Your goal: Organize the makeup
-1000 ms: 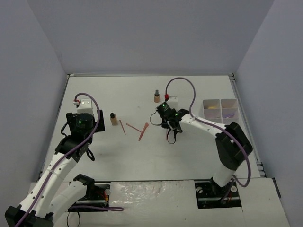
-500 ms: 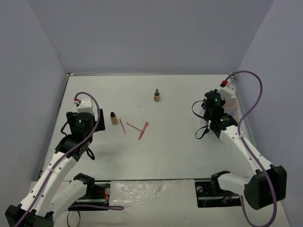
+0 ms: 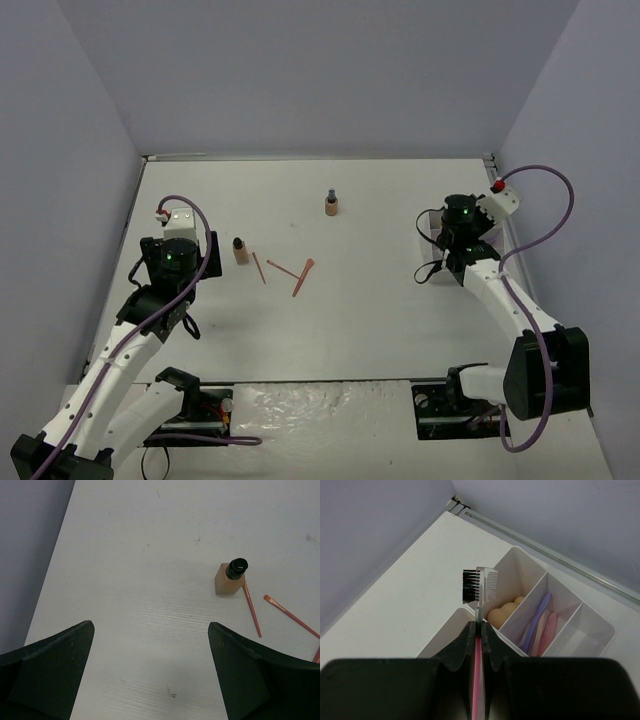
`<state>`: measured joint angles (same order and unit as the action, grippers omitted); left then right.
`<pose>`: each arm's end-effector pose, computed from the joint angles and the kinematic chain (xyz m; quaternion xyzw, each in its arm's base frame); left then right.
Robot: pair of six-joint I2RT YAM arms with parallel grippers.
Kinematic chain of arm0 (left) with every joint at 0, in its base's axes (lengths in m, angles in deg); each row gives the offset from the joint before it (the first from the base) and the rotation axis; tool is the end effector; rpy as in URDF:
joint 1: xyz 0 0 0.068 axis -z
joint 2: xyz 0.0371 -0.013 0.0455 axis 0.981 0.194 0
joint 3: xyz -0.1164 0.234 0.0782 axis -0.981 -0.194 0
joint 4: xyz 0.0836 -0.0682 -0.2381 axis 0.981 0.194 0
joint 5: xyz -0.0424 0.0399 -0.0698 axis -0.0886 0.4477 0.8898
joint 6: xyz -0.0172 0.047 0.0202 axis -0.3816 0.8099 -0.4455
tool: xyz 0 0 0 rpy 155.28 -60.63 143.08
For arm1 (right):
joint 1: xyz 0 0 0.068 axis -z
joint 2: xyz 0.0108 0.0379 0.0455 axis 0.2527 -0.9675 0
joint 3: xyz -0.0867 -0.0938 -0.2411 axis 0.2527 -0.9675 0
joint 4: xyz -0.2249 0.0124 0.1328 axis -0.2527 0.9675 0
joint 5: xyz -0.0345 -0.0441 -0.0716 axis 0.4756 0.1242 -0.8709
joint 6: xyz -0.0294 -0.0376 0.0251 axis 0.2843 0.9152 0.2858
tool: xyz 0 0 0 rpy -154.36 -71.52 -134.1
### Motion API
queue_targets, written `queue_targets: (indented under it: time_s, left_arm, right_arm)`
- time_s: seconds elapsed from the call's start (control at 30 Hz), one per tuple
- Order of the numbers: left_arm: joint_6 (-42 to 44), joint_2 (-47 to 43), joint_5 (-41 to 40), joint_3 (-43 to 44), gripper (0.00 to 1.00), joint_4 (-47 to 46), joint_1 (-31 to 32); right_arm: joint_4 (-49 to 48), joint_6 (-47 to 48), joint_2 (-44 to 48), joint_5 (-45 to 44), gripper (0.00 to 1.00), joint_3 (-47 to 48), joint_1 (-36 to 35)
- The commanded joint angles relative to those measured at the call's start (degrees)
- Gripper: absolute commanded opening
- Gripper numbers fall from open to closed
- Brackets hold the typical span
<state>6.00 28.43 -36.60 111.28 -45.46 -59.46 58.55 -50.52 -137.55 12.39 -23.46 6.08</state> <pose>0.1736 -0.0456 0.3109 -0.0712 0.8274 0.0180 0.5568 0.2819 0.0183 0.2906 0.3828 0.6471 -0.0384 0.6583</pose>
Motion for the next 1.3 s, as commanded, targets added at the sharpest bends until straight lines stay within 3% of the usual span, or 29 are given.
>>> queue_targets:
  time_s: [0.0,0.43,0.63,1.07,1.17,1.27]
  left_arm:
    - [0.7,0.4,-0.6,1.8,0.97,-2.9,-0.2]
    - [0.8,0.8,-0.5,1.8,0.97,-3.2,-0.2]
    - [0.8,0.7,-0.5,1.9,0.97,-3.2,-0.2]
    - [0.8,0.4,0.1,1.8,0.97,-3.4,-0.2]
    - [0.9,0.3,0.4,1.8,0.97,-3.5,-0.2]
    - [0.9,0.5,0.7,1.8,0.97,-3.5,-0.3]
  right_arm:
    - [-6.4,-2.3,-2.4,-4.9,0.0,0.6,0.4]
    - [-9.7,-4.9,-5.2,-3.6,0.0,-3.7,0.3]
    - [-11.1,-5.6,-6.3,-2.1,0.05,-5.2,0.2]
    - [-3.0,-6.2,0.4,-0.4,0.39,-5.1,-3.3]
    - [-0.5,-3.7,3.3,2.9,0.45,-3.3,-5.0]
    - [3.0,0.8,3.6,12.0,0.51,0.1,-6.8]
